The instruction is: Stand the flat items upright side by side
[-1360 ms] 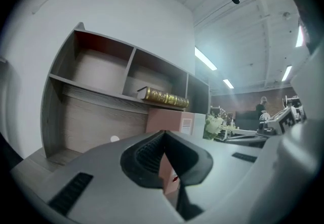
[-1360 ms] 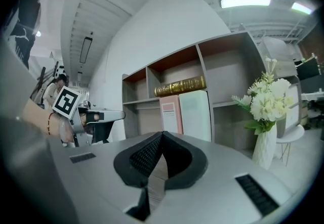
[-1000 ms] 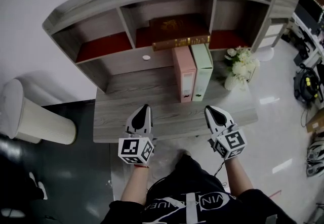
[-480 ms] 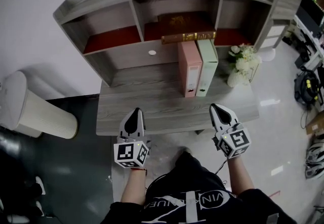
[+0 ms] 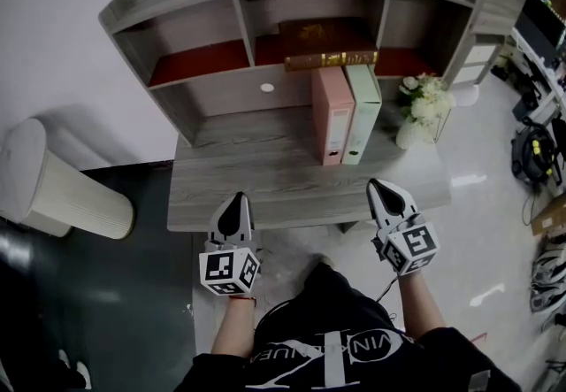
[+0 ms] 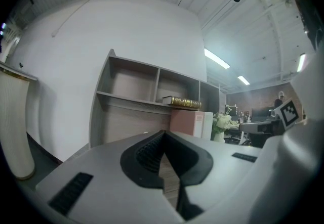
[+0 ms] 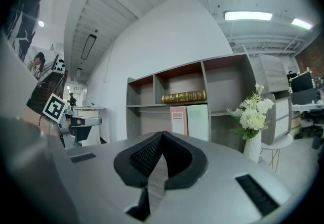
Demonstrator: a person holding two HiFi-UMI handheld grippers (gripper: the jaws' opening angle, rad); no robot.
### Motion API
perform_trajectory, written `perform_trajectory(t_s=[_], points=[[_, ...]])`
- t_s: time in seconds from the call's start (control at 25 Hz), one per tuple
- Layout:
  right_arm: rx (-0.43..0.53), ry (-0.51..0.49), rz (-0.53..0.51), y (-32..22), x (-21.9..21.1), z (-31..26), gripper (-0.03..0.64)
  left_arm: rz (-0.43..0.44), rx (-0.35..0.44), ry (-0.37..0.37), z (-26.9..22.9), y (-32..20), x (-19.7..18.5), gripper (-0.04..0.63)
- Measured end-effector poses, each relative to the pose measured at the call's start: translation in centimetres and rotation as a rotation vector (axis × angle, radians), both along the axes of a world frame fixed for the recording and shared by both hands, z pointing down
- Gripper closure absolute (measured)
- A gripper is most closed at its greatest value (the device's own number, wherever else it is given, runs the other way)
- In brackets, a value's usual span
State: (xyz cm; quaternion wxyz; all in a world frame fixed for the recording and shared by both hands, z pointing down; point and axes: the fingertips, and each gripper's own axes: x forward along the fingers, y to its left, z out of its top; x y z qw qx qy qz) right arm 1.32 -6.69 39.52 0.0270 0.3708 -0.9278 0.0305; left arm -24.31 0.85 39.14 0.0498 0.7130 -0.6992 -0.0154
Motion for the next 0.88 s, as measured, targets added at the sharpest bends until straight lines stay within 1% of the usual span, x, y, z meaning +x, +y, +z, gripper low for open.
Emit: perform_trajectory(t_s=[0.44,0.6,0.72,0.88], points=[[0.009,-0.021,0.002,0.55,-0.03,-0.19,0.607,0.005,-0.015,0.008,0.4,0.35,0.08,0.592],[0.016,-0.067,-0.008,0.64,-0.12,-0.42,0.607,0.005,-0.02,0.008,0.55,0.23,0.03,0.592],[0.018,-0.049,0.007,0.57,0.13,-0.26,0.607,0.002,-0.023,0.009,0.62,0.23,-0.07,0.592],[0.026,-0.054,0.002,0.4,0.0,-0.43,0.607,0.001,-0.029,0.01,0.76,0.05,-0.18,0.592]])
